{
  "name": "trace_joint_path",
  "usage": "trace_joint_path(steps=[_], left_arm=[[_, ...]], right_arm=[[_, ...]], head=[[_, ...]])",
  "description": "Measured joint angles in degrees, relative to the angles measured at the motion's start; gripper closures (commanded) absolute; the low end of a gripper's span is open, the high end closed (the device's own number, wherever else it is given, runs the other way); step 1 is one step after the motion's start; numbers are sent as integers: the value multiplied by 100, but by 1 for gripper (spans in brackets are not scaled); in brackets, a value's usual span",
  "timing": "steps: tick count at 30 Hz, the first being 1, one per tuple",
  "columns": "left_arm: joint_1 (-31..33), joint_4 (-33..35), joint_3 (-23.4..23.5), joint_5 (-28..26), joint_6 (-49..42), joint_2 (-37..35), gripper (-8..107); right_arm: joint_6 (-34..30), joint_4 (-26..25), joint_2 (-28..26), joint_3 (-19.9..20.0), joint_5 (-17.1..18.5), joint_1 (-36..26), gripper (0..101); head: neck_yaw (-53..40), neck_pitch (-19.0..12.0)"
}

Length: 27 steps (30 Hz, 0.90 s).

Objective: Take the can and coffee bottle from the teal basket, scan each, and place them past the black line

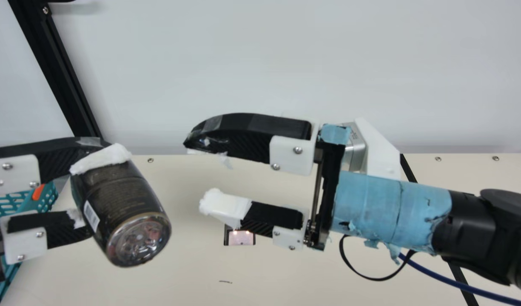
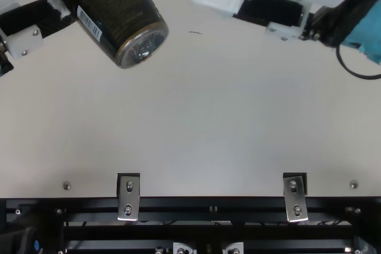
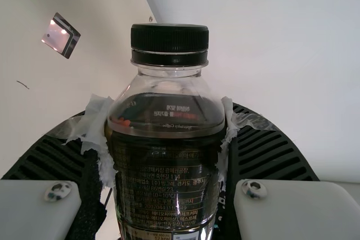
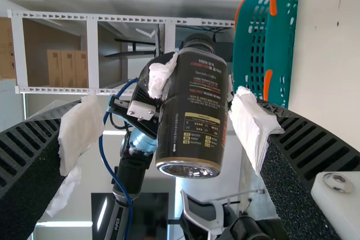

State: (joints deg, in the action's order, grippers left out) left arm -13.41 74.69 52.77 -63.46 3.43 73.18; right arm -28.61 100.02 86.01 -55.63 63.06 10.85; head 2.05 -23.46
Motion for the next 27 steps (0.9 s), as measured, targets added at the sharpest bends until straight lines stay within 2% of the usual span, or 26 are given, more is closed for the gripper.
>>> trace_joint_path(steps=[14,27], left_arm=[[0,0,0,0,0,0,89],[0,0,0,0,0,0,89]], right_arm=[[185,3,270,-81,142,435,0],[422,-9,486,-333,170,896,0]], head=[[0,0],[0,0]])
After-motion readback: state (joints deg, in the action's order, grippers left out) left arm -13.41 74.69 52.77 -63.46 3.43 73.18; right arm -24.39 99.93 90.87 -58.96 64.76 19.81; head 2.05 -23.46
